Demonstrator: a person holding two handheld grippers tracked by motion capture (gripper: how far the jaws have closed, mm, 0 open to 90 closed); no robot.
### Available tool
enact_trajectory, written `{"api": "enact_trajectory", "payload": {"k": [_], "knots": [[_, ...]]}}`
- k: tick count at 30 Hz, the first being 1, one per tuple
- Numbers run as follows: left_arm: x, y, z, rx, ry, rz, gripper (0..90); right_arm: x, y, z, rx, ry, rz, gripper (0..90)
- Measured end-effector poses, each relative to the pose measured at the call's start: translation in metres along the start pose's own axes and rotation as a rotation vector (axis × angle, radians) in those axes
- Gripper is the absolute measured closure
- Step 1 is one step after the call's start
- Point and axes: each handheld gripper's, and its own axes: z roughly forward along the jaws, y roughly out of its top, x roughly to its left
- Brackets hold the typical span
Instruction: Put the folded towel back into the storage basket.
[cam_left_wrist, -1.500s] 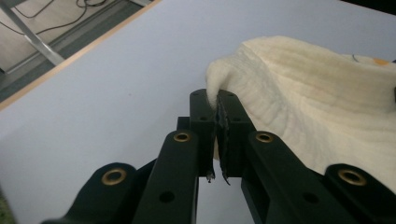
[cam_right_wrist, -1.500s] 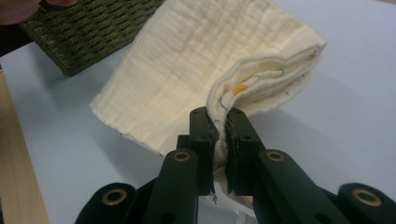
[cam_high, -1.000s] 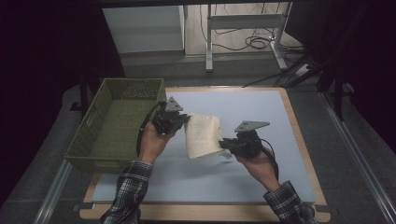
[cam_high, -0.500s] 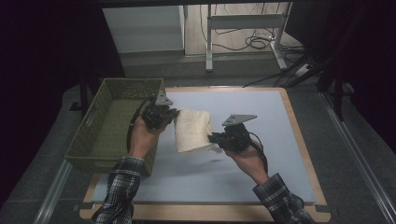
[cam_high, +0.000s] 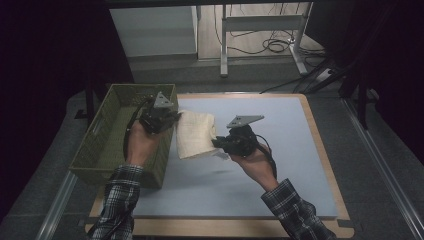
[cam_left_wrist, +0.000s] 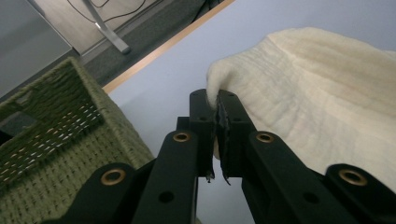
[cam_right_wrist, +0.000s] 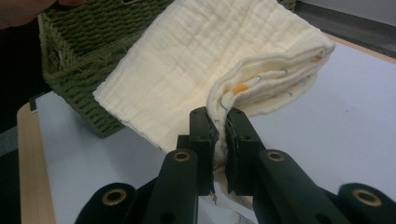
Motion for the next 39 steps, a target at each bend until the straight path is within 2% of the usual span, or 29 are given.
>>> {"api": "enact_trajectory", "payload": {"k": [16, 26, 39], "knots": [[0.027, -0.01, -0.02, 0.001, 0.053, -0.027, 85.8, 0.019, 0.033, 0.027, -0.005, 0.019, -0.043, 82.4], [0.048, -0.02, -0.039, 0.003, 0.1, -0.051, 85.8, 0.031, 0.049, 0.046, -0.013, 0.038, -0.054, 82.3], [0.073, -0.043, -0.062, 0.008, 0.166, -0.098, 85.9, 0.06, 0.074, 0.082, -0.021, 0.092, -0.07, 82.2]]}}
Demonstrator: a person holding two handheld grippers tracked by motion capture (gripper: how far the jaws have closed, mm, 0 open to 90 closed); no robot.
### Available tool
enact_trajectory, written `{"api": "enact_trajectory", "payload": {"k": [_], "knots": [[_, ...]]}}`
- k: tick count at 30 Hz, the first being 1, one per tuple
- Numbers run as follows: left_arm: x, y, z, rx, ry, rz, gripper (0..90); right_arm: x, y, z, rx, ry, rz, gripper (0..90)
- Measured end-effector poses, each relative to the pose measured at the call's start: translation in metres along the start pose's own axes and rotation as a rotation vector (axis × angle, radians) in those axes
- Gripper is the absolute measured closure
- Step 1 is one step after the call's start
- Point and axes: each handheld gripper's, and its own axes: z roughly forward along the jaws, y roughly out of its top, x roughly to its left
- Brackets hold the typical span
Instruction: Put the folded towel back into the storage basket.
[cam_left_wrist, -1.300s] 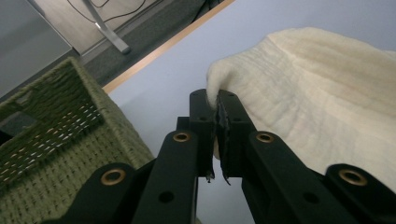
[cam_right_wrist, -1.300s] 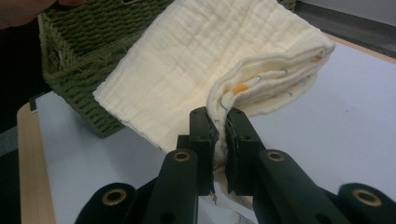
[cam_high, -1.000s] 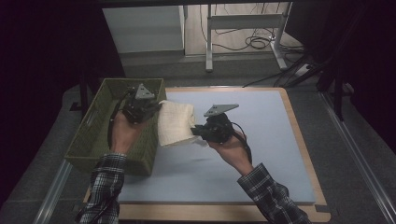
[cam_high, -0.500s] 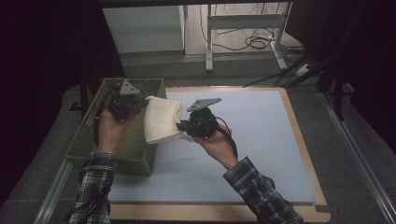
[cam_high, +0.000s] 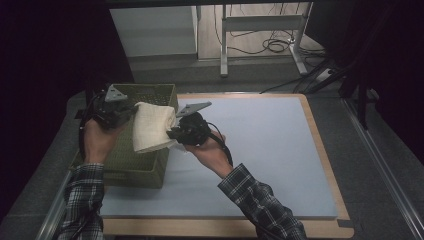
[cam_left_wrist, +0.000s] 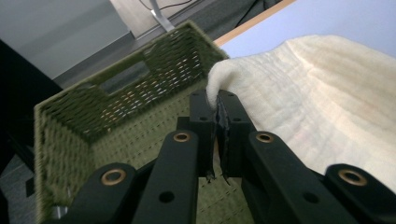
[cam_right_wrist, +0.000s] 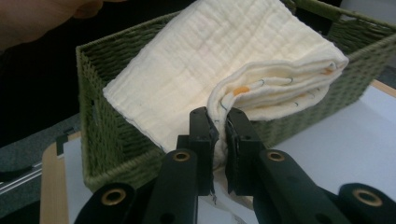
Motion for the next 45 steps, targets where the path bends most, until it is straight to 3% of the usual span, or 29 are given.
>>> {"api": "enact_trajectory", "payload": {"k": [14, 34, 45], "knots": [[0.029, -0.026, -0.011, 0.048, 0.06, -0.026, 86.0, 0.025, 0.015, 0.046, 0.026, 0.053, -0.013, 82.1], [0.057, -0.07, -0.01, 0.101, 0.092, -0.086, 86.0, 0.056, 0.017, 0.114, 0.109, 0.088, -0.041, 81.7], [0.054, -0.076, 0.015, 0.122, 0.055, -0.087, 85.9, 0.054, 0.009, 0.119, 0.158, 0.041, -0.044, 81.5]]}}
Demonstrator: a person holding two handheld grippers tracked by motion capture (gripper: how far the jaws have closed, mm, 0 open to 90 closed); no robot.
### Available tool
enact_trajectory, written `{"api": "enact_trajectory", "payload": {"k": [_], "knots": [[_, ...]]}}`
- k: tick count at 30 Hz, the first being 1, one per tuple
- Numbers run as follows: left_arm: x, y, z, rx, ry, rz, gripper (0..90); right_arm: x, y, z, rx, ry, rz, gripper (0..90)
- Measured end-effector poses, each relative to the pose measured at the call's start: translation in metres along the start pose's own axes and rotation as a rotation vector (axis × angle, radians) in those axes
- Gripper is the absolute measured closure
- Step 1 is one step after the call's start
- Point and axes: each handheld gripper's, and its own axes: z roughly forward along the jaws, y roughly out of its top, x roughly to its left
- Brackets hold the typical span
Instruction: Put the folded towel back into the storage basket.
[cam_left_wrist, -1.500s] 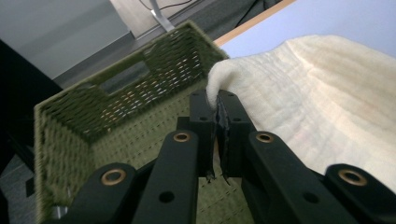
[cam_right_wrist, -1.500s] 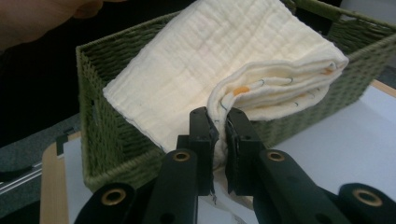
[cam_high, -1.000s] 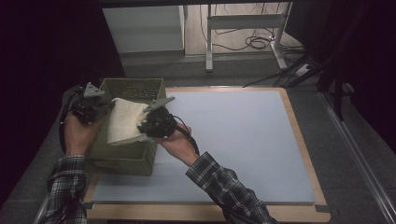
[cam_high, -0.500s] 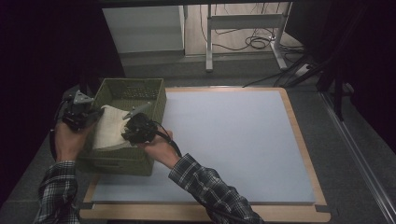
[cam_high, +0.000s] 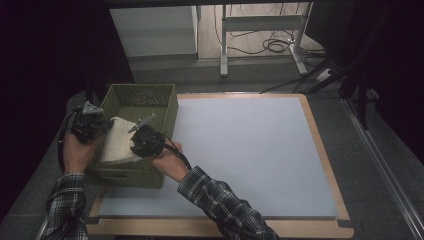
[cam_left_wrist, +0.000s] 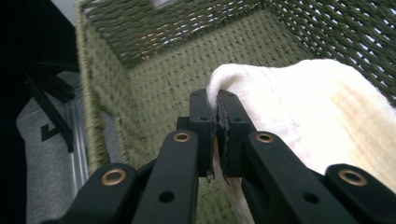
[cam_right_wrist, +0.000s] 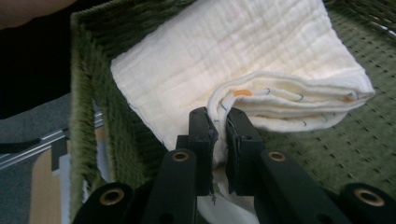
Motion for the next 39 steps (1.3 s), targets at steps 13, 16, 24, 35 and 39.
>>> {"api": "enact_trajectory", "payload": {"k": [13, 16, 24, 35, 39], "knots": [[-0.021, 0.008, 0.026, 0.079, -0.026, 0.07, 85.6, -0.002, -0.01, -0.004, 0.03, -0.037, 0.023, 81.2], [-0.022, 0.008, 0.029, 0.098, -0.026, 0.074, 85.5, 0.002, -0.009, -0.003, 0.044, -0.059, 0.017, 81.2], [-0.023, 0.002, 0.035, 0.132, -0.027, 0.071, 85.3, 0.01, -0.007, 0.004, 0.102, -0.105, -0.023, 79.7], [-0.023, -0.001, 0.041, 0.143, -0.008, 0.052, 62.4, 0.003, -0.007, -0.001, 0.068, -0.112, 0.001, 60.8], [-0.023, 0.0, 0.038, 0.133, -0.009, 0.044, 60.1, 0.0, -0.006, -0.008, 0.047, -0.11, -0.005, 59.1]]}}
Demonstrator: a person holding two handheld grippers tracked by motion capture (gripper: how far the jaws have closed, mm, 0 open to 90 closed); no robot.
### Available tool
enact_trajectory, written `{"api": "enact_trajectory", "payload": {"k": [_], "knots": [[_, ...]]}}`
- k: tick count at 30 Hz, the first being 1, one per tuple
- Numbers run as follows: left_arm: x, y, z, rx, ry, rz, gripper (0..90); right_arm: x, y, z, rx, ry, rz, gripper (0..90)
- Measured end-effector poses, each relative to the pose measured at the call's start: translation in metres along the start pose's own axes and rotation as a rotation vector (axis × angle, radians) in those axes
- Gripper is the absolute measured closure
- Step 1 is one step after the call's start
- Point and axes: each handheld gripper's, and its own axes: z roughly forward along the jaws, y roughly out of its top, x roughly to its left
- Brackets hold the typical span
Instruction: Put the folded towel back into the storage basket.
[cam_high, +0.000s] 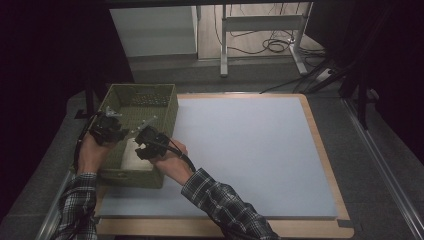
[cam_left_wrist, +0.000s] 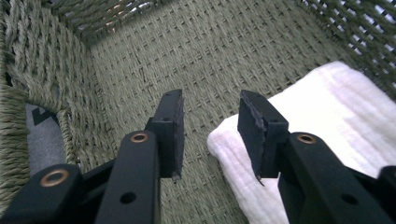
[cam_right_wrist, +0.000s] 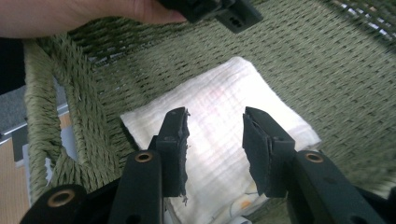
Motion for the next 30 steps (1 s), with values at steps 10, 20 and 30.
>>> {"api": "enact_trajectory", "payload": {"k": [10, 20, 30], "knots": [[-0.006, 0.006, -0.003, -0.045, -0.042, -0.036, 49.7, -0.002, -0.004, -0.015, -0.032, 0.018, -0.012, 50.1], [-0.013, 0.012, -0.003, -0.068, -0.081, -0.064, 38.8, -0.008, -0.008, -0.028, -0.05, 0.026, -0.024, 40.4], [-0.02, 0.015, -0.001, -0.096, -0.121, -0.097, 28.8, -0.008, -0.012, -0.039, -0.065, 0.033, -0.052, 35.6]]}}
